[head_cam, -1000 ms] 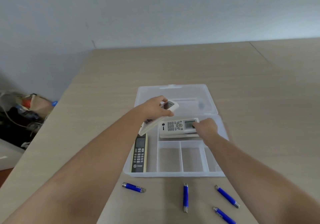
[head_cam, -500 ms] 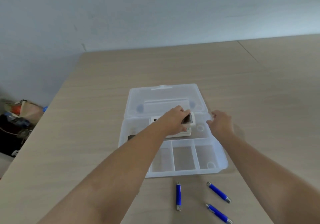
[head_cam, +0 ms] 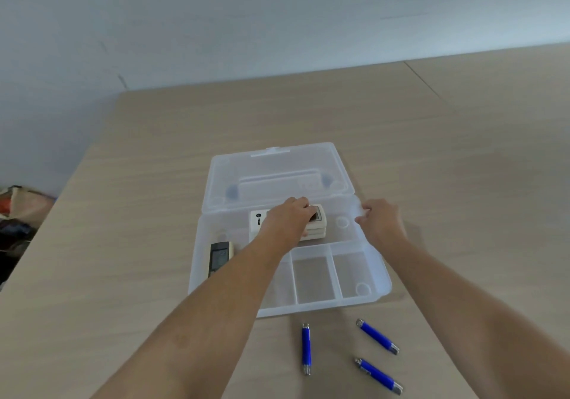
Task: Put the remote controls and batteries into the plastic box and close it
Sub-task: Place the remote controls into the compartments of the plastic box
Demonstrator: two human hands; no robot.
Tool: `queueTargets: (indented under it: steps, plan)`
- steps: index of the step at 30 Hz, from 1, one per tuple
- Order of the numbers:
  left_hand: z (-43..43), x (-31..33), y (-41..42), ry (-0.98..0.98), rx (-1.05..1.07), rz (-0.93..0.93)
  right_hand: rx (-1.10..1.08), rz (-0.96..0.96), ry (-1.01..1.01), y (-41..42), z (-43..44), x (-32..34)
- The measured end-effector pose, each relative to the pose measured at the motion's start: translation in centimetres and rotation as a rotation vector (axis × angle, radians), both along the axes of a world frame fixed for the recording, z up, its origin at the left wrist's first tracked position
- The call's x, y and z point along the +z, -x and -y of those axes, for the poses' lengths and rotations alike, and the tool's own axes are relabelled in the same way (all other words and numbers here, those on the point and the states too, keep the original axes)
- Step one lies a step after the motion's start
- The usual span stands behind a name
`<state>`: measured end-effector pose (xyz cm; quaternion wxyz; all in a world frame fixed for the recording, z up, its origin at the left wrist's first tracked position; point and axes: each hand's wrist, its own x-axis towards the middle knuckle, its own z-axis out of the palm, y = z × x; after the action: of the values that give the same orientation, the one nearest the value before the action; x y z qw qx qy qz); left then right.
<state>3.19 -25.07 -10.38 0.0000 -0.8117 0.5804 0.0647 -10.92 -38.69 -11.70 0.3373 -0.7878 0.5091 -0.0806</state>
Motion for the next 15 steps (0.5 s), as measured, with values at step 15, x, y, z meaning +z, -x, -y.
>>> queueTargets:
  steps: [15]
  plan:
    - [-2.5,2.7,-1.2,0.053,0.117,-0.051,0.081,-0.051,0.209,0.6,-1.8,2.2]
